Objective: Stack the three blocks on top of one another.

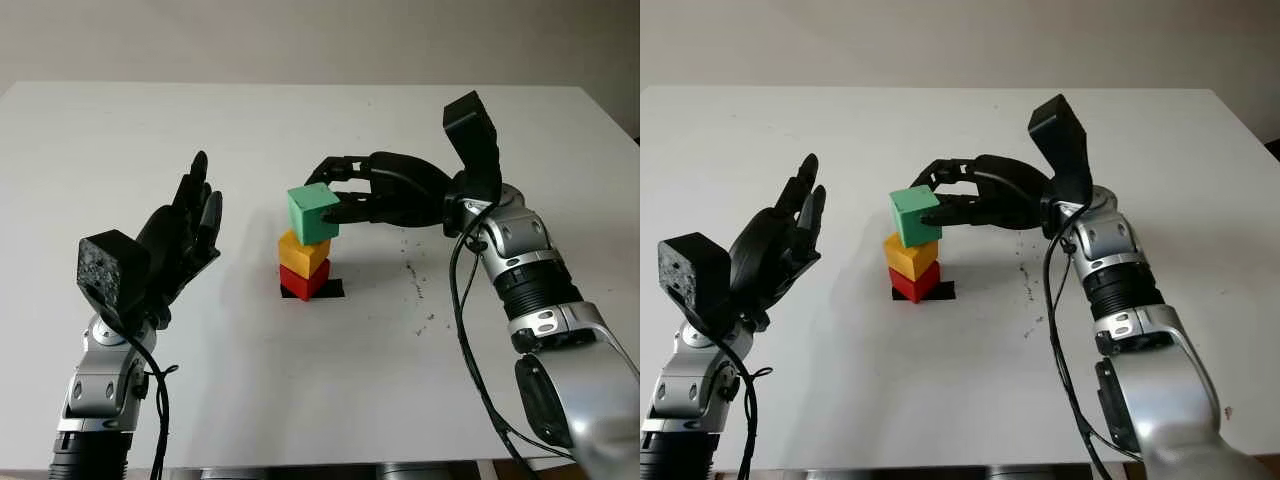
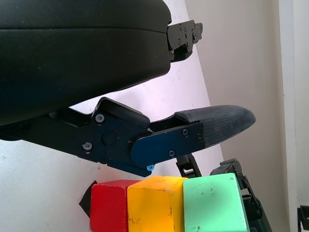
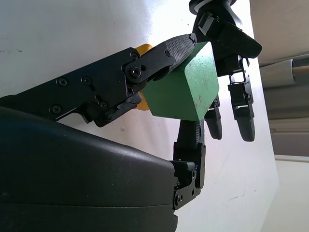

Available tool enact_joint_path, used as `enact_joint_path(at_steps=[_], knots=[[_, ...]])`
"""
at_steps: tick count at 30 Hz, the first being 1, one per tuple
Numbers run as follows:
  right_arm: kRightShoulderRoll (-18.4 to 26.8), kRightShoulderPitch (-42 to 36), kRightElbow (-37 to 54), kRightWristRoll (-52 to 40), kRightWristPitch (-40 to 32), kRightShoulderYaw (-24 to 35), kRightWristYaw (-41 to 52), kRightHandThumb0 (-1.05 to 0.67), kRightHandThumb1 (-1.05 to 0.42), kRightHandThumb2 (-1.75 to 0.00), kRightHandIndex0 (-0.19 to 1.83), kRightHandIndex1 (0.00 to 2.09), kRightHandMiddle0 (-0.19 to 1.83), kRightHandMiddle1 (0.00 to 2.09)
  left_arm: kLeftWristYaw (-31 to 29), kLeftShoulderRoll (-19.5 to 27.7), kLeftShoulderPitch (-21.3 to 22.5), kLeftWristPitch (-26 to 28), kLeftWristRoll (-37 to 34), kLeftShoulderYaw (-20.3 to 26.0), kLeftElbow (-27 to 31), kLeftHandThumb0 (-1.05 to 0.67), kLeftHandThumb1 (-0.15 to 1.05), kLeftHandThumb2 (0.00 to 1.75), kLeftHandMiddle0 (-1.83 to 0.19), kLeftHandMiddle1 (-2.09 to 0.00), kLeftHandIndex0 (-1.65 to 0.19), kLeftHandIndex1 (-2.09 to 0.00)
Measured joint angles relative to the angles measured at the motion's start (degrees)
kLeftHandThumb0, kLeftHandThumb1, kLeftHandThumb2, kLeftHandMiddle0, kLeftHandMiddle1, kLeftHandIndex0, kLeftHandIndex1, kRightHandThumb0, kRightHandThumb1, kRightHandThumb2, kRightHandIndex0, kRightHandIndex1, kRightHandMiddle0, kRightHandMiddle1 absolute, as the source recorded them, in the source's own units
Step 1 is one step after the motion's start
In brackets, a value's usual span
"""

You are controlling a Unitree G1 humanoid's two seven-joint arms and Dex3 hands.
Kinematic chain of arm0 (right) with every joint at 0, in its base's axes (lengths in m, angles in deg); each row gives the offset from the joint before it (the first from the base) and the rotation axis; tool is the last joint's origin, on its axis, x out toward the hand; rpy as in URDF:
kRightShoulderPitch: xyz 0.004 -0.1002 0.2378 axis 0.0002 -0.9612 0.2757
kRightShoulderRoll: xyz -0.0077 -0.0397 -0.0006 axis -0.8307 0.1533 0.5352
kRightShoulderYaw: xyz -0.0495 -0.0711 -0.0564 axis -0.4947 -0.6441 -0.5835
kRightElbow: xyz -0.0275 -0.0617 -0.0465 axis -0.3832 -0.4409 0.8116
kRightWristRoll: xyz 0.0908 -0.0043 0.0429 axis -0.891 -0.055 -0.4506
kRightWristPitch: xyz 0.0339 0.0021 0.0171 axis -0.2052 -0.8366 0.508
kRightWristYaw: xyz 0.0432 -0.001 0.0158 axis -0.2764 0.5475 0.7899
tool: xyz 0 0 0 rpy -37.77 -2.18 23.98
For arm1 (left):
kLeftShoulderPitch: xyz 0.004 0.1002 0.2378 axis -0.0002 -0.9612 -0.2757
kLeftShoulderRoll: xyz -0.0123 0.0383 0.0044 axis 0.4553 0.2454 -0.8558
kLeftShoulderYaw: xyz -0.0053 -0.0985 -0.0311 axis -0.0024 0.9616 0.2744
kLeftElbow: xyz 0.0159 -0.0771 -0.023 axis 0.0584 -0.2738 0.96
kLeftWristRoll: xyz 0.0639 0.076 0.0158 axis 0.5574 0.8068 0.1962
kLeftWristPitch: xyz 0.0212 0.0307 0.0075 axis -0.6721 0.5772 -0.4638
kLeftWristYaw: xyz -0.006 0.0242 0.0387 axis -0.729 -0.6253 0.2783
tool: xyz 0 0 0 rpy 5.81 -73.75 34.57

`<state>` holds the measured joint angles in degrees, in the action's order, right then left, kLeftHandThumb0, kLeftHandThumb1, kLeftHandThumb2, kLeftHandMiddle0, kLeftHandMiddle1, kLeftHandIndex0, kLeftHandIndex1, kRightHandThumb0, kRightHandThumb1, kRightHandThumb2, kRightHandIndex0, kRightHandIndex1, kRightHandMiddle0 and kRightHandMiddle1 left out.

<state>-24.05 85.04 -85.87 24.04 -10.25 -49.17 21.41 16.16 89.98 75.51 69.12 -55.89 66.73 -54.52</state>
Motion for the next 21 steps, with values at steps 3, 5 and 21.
enact_joint_path(at_steps=[3,5,21], knots=[[0.0,0.0,0.0,0.7,0.4,-0.2,0.0,-0.56,-0.95,-0.05,0.19,0.05,0.39,1.55,0.0,0.0,0.0,0.0,0.0,0.0,0.0,-0.81,1.05,0.7,0.19,0.0,0.19,0.0],[0.0,0.0,0.1,1.4,1.0,-0.4,-0.2,-0.56,-0.94,-0.05,0.19,0.05,0.39,1.54,0.0,0.0,0.0,0.0,0.0,0.0,0.0,-0.81,1.05,0.69,0.19,0.0,0.19,0.0],[0.6,-0.7,2.8,4.1,0.9,-3.0,0.5,-0.66,-0.85,-0.05,0.02,0.02,0.12,0.89,0.5,-0.1,-0.7,1.4,0.1,-0.2,0.4,-0.82,1.05,0.69,0.19,0.0,0.19,0.0]])
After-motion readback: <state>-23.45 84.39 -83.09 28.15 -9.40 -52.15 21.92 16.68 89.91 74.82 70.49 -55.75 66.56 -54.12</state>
